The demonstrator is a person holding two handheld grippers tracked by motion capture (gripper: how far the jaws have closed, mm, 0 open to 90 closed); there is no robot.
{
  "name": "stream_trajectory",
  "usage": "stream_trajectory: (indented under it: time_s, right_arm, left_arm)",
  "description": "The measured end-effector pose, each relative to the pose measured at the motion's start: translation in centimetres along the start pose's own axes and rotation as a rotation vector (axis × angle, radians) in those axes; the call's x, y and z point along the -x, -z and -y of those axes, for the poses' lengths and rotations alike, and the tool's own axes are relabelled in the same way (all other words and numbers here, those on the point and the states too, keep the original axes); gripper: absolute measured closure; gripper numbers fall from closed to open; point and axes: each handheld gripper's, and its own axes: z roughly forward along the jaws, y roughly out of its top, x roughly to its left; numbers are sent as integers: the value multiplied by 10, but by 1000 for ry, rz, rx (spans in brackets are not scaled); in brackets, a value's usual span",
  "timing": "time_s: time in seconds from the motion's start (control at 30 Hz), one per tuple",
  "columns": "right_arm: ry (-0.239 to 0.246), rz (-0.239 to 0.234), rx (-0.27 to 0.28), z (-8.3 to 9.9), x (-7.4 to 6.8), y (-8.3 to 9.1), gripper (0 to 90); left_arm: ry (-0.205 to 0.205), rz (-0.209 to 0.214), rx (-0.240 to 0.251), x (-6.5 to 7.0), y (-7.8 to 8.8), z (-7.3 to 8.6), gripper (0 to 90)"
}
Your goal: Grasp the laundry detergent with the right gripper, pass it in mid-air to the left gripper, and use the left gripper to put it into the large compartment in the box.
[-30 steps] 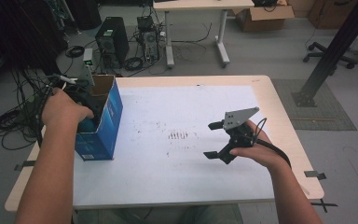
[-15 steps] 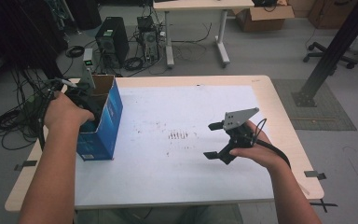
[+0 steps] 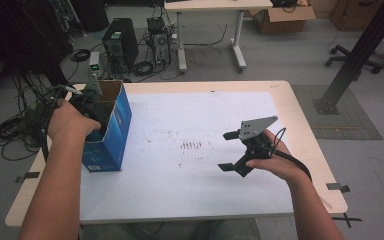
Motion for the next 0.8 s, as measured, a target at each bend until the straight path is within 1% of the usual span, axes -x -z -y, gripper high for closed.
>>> stream_trajectory:
  time_s: [0.2,0.3,0.53,0.7,0.8]
  right_arm:
    - [0,3,1,1,0,1,7]
    - [-2,3,2,2,0,1,7]
    - [1,1,2,3,0,0,8]
    - [5,1,4,3,-1,1,8]
    - [5,3,5,4,-2,2,7]
  left_arm:
    - [-2,0,-5,0,0,0,378]
    - [-7,2,7,1,4,1,358]
    - [-6,7,6,0,9,3,338]
    - [-3,5,2,2,12,3,320]
    - [-1,-2,6,4,16,4,306]
